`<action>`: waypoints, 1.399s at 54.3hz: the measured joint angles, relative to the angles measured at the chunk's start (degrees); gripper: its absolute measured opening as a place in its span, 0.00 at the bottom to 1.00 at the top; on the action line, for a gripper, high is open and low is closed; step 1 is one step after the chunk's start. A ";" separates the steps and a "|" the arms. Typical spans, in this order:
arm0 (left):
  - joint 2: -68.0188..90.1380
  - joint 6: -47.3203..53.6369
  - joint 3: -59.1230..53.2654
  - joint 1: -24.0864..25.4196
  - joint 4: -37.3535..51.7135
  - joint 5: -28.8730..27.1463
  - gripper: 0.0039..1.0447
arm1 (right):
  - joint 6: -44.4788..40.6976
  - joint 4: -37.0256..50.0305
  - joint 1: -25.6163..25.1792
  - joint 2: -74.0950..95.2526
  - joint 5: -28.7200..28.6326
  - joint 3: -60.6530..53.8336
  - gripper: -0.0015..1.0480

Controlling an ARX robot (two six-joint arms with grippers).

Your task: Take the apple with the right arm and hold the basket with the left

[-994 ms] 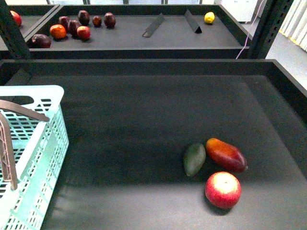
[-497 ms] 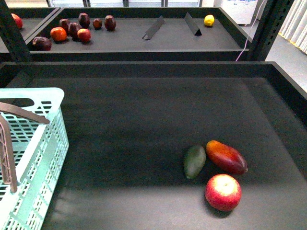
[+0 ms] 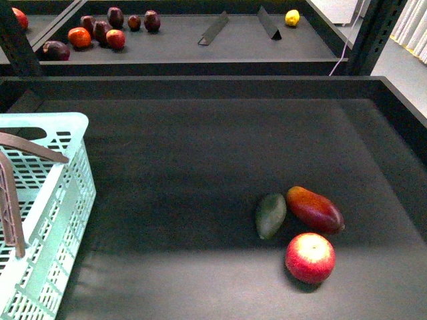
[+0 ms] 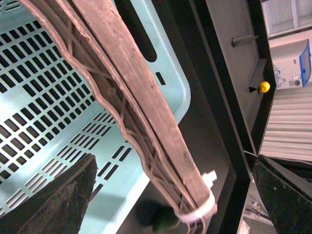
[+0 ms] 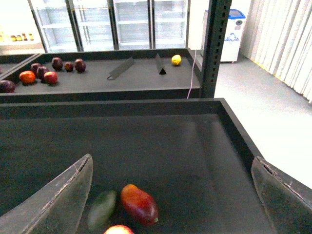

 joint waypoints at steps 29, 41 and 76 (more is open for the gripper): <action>14.91 -9.86 9.88 -1.29 0.70 -6.75 0.81 | 0.00 0.00 0.00 0.00 0.00 0.00 0.92; 15.06 -10.56 9.92 -1.27 0.09 -6.93 0.45 | 0.00 0.00 0.00 0.00 0.00 0.00 0.92; -8.02 -15.06 11.74 -5.11 -19.54 -6.73 0.16 | 0.00 0.00 0.00 0.00 0.00 0.00 0.92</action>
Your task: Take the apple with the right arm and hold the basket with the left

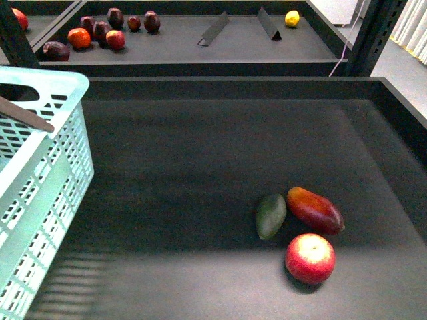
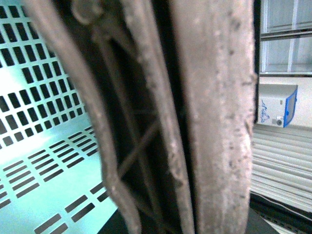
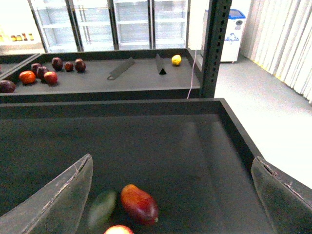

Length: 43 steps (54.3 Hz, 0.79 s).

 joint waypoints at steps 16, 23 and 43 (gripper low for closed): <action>-10.64 -1.05 8.52 -6.45 -11.87 -1.66 0.16 | -0.02 -0.02 0.00 0.00 0.00 0.00 0.92; -13.22 -1.81 10.82 -8.35 -14.19 -1.81 0.16 | -0.02 0.00 0.00 0.00 0.00 0.00 0.92; -14.80 -1.70 12.15 -9.55 -15.52 -3.10 0.16 | 0.00 0.00 0.00 0.00 -0.02 0.00 0.92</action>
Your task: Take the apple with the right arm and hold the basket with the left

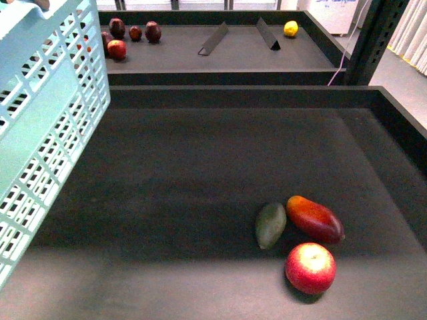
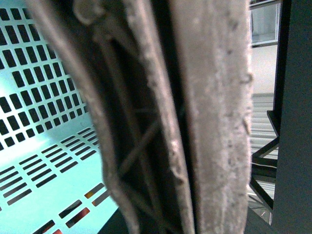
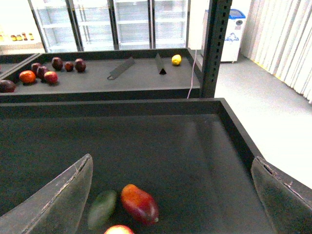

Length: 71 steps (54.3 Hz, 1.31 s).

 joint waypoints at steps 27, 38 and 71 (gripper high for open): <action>-0.02 0.00 0.00 -0.04 -0.04 0.02 0.15 | 0.00 0.00 0.00 0.00 0.02 0.00 0.92; 0.00 0.00 0.00 -0.04 -0.04 0.02 0.15 | -0.02 0.00 0.00 0.00 0.02 0.00 0.92; 2.14 4.79 4.09 -0.55 -9.11 0.57 0.15 | -0.02 0.00 0.00 0.00 0.02 0.00 0.92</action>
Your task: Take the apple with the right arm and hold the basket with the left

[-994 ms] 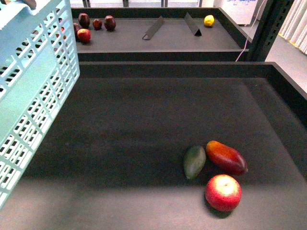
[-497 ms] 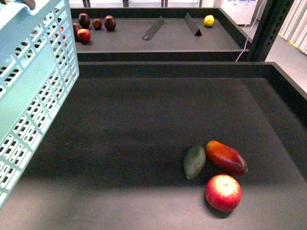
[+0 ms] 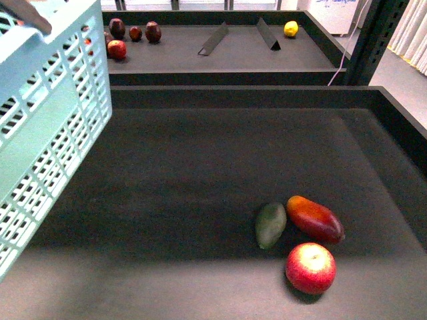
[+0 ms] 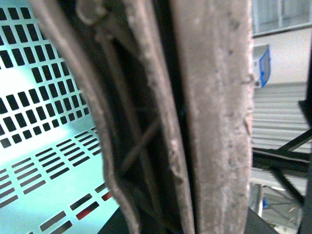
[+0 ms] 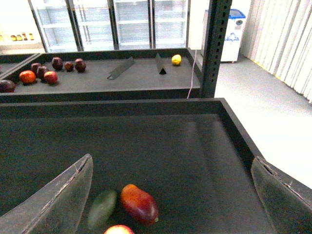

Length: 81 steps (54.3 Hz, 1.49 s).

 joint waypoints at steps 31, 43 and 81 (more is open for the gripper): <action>15.89 12.46 9.94 -17.18 0.31 7.39 0.15 | 0.00 0.00 0.00 0.00 0.00 0.00 0.92; 18.05 14.64 11.02 -23.89 0.00 7.54 0.15 | 0.02 0.00 0.00 0.00 0.00 0.02 0.92; 18.14 16.31 11.02 -26.03 0.59 7.48 0.15 | 0.02 0.00 0.00 0.00 0.00 0.00 0.92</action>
